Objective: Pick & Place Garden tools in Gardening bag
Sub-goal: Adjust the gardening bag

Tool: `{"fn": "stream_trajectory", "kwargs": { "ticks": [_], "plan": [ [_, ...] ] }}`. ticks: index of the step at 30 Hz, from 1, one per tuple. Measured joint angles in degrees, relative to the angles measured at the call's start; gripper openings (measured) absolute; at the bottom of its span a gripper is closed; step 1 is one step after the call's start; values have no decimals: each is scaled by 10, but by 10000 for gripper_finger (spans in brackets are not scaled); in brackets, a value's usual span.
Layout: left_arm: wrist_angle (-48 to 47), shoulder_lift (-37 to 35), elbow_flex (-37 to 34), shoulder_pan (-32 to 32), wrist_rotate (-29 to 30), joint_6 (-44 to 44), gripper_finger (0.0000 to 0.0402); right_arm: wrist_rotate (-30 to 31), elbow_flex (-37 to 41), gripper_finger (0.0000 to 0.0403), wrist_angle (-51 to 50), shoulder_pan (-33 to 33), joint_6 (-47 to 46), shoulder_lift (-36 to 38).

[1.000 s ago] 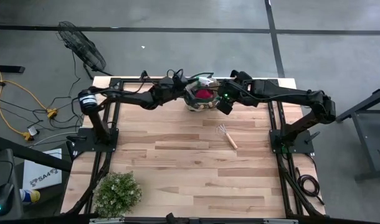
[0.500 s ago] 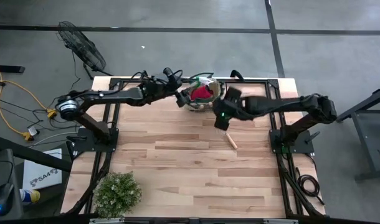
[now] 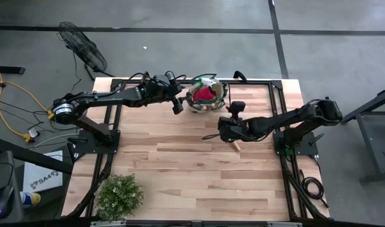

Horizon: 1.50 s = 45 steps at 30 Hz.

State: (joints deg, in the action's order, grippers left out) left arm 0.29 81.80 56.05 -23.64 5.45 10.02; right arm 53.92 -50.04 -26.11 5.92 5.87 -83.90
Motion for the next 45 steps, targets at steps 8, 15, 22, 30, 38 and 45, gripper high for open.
{"fn": "stream_trajectory", "kwargs": {
  "ticks": [8,15,22,30,38,45],
  "plan": [
    [0,0,0,0,0,-9,234,-19,46,259,160,-26,173,0],
    [0,0,0,0,0,-13,234,-36,49,258,200,-68,227,0],
    [0,0,0,0,1,-13,234,-94,49,232,204,-101,236,0],
    [0,0,0,0,1,-14,234,-150,49,186,212,-129,257,0],
    [-2,0,0,0,1,-14,234,-141,49,146,212,-128,257,0],
    [-5,1,0,0,1,-17,234,-97,49,101,212,-106,257,0]
  ]
}}
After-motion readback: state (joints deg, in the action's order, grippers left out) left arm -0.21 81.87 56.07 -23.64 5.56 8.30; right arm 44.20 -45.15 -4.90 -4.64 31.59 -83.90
